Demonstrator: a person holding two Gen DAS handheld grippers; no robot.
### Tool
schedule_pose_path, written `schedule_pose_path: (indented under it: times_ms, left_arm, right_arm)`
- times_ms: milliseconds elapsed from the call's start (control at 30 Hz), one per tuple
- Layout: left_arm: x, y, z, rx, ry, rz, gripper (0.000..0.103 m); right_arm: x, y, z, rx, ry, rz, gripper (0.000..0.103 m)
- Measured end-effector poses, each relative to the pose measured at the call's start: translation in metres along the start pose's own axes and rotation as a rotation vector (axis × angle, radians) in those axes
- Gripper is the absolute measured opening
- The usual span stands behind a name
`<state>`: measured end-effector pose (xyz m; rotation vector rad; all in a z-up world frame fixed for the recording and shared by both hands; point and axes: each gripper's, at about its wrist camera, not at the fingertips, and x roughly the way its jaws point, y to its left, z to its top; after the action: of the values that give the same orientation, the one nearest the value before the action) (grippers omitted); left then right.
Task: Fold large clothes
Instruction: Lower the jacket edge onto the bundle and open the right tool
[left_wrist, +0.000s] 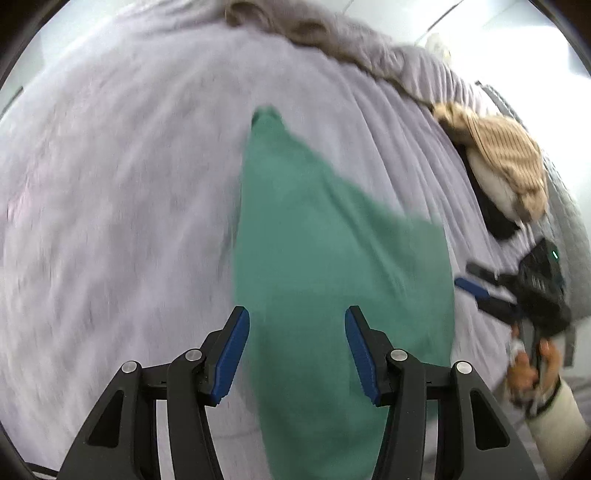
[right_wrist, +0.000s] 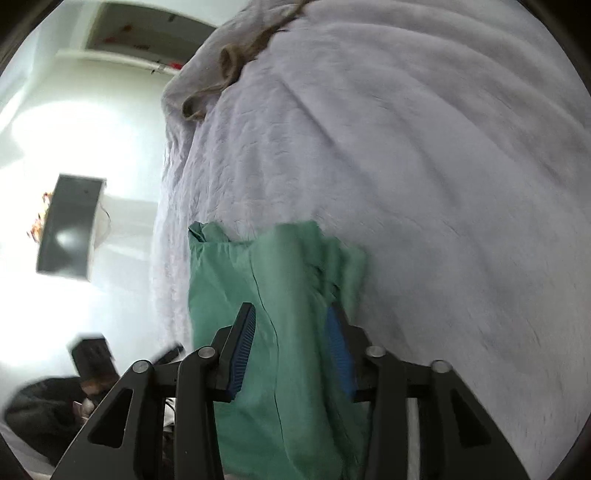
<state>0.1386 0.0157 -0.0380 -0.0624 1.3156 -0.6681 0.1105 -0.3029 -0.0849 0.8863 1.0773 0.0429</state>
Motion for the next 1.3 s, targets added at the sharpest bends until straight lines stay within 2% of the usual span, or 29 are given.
schedule_pose_path:
  times_ms: [33,67,100,133,200,267,367,467,533,567,733,867,933,1067,1133,1200,1300]
  left_arm:
    - [0.009,-0.004,0.012,0.009,-0.019,0.020,0.055]
    - [0.018,-0.005,0.021,0.019,-0.024,0.037,0.055]
    - [0.033,-0.006,0.029,0.038,-0.018,0.069,0.055]
    - [0.047,-0.013,0.034,0.049,-0.013,0.111,0.055]
    - [0.071,-0.014,0.040,0.062,0.007,0.160,0.058]
    - [0.083,-0.010,0.040,0.057,0.014,0.175,0.068]
    - [0.083,0.003,0.036,-0.014,0.031,0.131,0.069]
    - [0.065,0.002,0.030,-0.015,0.036,0.151,0.069]
    - [0.046,-0.007,0.022,0.035,0.026,0.190,0.069]
    - [0.035,-0.011,0.017,0.060,0.022,0.190,0.069]
    - [-0.005,-0.043,-0.022,0.186,0.062,0.119,0.069]
    - [-0.009,-0.060,-0.062,0.264,0.121,0.077,0.069]
    - [-0.004,-0.060,-0.084,0.261,0.169,0.057,0.069]
    - [0.004,-0.051,-0.110,0.251,0.199,0.112,0.069]
    - [0.012,-0.039,-0.117,0.206,0.240,0.118,0.069]
    - [0.015,-0.027,-0.124,0.155,0.253,0.107,0.069]
    - [0.015,-0.026,-0.128,0.166,0.242,0.112,0.070]
  right_arm:
    - [0.013,0.008,0.005,-0.052,-0.005,-0.099,0.010]
    - [0.006,-0.001,-0.009,-0.077,-0.007,-0.165,0.009]
    - [0.018,-0.006,-0.006,-0.072,0.002,-0.213,0.009]
    - [0.020,-0.015,-0.006,-0.052,0.014,-0.226,0.009]
    - [0.037,-0.040,-0.002,0.024,0.053,-0.210,0.009]
    - [0.040,-0.052,-0.002,0.060,0.064,-0.173,0.009]
    - [0.029,-0.052,0.001,0.052,0.075,-0.167,0.011]
    - [0.002,-0.038,-0.007,0.020,0.087,-0.162,0.011]
    - [-0.012,-0.035,-0.014,0.015,0.095,-0.140,0.011]
    - [-0.028,-0.032,-0.033,0.009,0.108,-0.130,0.011]
    - [-0.058,-0.020,-0.082,-0.027,0.150,-0.131,0.011]
    - [-0.072,-0.012,-0.116,-0.026,0.181,-0.094,0.011]
    - [-0.075,-0.010,-0.133,-0.025,0.214,-0.073,0.011]
    - [-0.061,-0.010,-0.153,-0.020,0.277,-0.117,0.011]
    - [-0.056,-0.013,-0.159,-0.015,0.291,-0.148,0.011]
    - [-0.053,-0.016,-0.163,-0.007,0.295,-0.191,0.011]
    - [-0.049,-0.022,-0.167,-0.006,0.300,-0.232,0.011]
